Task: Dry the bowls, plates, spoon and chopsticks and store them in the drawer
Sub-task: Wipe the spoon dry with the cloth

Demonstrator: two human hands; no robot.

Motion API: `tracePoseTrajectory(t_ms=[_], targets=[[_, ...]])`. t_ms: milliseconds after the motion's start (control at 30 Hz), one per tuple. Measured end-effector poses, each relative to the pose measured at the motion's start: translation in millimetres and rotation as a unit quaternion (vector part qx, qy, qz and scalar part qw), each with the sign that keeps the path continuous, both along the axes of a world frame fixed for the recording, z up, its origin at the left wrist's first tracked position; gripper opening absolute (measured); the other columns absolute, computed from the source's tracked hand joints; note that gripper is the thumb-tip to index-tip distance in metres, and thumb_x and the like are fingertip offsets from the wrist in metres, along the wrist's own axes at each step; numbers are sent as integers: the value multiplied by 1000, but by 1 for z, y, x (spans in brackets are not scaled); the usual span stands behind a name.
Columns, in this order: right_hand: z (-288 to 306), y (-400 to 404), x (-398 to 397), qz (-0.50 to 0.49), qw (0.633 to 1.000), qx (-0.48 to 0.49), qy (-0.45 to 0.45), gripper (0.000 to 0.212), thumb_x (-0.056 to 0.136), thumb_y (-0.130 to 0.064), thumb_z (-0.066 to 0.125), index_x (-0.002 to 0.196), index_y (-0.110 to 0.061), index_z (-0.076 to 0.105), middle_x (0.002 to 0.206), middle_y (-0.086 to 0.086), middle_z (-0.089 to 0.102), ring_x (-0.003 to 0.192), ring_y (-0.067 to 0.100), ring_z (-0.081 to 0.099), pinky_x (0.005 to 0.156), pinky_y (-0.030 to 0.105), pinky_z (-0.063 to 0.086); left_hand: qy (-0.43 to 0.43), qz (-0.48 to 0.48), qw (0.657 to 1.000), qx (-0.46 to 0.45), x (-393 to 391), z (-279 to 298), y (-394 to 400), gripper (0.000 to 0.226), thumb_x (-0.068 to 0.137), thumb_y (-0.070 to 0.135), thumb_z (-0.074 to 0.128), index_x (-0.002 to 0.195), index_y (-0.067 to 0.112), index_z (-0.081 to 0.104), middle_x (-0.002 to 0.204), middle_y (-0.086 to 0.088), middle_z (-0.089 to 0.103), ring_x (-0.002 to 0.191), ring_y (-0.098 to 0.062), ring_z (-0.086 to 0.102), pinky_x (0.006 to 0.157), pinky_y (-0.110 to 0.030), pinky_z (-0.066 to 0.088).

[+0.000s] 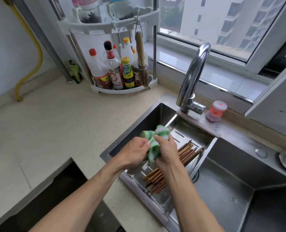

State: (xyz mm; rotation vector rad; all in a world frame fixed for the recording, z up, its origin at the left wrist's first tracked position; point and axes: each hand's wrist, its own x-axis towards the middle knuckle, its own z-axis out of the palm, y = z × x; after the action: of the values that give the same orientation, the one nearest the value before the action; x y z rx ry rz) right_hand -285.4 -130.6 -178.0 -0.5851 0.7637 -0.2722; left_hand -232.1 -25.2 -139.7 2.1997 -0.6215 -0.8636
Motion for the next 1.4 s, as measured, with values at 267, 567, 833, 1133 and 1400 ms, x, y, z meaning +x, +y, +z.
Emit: tracePoseTrajectory(t_ms=[267,567,833,1133,1400], targets=[[16,-39,-16,436,688,-580,38,35,94,-5,59,115,-33,62,100,-9,60,87,12,63,75,31,56,-14,-178,974,143,28,31,20,34,105,27,44,78,23,64,63,1,39,59,-16,35,54,-30,29],[18,-27,-6,193,875,-442,-35,38,88,1,67,104,-33,63,106,-4,66,91,6,66,75,24,56,93,42,993,-63,18,13,24,35,104,21,48,79,17,73,57,-1,38,51,-15,31,50,-30,26],[-29,28,32,-57,987,-49,143,20,88,-12,67,108,-13,61,116,16,61,97,33,69,82,49,61,-134,155,979,-10,-14,-16,1,49,100,16,45,52,17,36,50,5,40,46,-10,36,48,-29,26],[-3,-9,-3,267,815,-508,80,27,95,-4,58,110,-25,62,94,0,65,82,14,65,66,24,50,9,58,998,26,7,-6,42,38,104,29,46,79,16,72,60,-5,37,52,-17,32,56,-31,26],[10,-23,-2,239,808,-536,49,28,93,-6,63,115,-24,63,98,-1,66,86,14,66,69,23,55,-89,32,995,42,-5,-1,50,37,103,24,44,74,11,63,55,8,49,52,-9,46,60,-32,41]])
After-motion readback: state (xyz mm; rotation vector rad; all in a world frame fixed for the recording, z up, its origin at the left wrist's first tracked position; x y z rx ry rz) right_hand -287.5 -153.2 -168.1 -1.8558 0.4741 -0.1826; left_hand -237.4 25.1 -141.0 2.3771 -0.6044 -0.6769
